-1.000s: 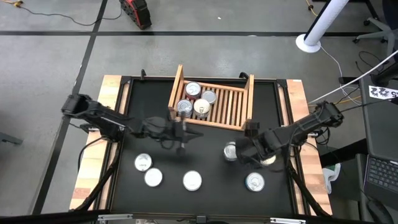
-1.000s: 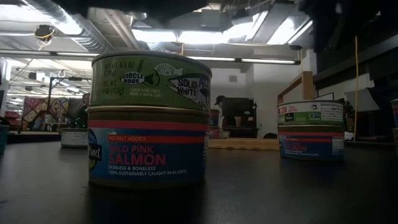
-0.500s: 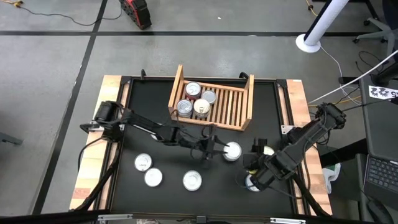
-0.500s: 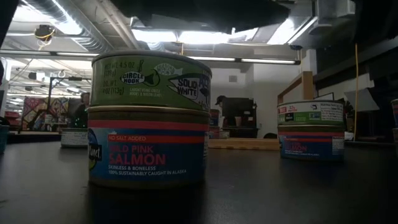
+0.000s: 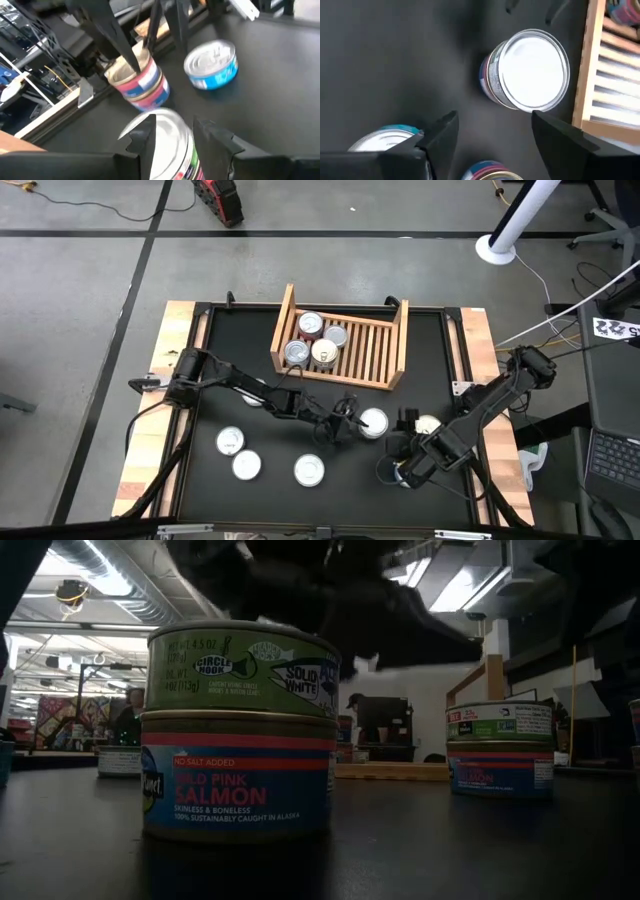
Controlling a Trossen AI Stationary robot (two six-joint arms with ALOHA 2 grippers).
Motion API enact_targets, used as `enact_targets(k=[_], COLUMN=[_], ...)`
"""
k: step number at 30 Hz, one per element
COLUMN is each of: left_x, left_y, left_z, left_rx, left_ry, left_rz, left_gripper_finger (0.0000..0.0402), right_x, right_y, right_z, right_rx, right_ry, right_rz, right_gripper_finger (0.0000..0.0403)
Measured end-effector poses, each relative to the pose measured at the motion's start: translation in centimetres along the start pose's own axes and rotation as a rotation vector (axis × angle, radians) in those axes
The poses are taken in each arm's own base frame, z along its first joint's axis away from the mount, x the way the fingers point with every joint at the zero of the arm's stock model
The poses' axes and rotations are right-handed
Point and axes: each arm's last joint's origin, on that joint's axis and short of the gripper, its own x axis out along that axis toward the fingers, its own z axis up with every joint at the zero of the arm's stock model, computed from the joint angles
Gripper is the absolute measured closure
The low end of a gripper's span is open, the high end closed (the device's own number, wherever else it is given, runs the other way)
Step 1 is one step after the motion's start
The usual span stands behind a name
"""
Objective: Stack canned seafood by type on shelf
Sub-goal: Stack the green tuna can on top of the other green tuna can on the shelf
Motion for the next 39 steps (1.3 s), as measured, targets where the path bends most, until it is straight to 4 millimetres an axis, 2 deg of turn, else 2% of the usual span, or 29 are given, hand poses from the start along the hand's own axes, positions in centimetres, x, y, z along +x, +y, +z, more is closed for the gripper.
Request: enact_targets(k=[6, 12, 17, 24, 39], left_x=[0.5, 0.6, 0.6, 0.6, 1.1], left_y=[0.0, 0.1, 0.0, 0.0, -0.3], left_z=[-1.3, -2.2, -2.4, -2.5, -3.2], left_rx=[0.058, 0.069, 0.100, 0.174, 0.342], left_ry=[0.034, 0.084, 0.103, 0.106, 0.129], left_rz=[-0.005, -0.025, -0.039, -0.046, -0.021], left_gripper_finger=[0.0286, 0.0296, 0.0299, 0.0299, 0.0300], right_x=[1.0, 1.8, 2.5, 3.0, 3.1], right_y=[0.2, -0.2, -1.0, -1.9, -1.8], right_z=[-0.3, 0.0, 0.5, 1.3, 1.5], right_rx=[-0.092, -0.090, -0.057, -0.096, -0.154], right_ry=[-0.037, -0.055, -0.063, -0.082, -0.098], right_rz=[-0.017, -0.027, -0.032, -0.034, -0.020], right_gripper_finger=[0.0152, 0.0152, 0.0152, 0.0152, 0.0152])
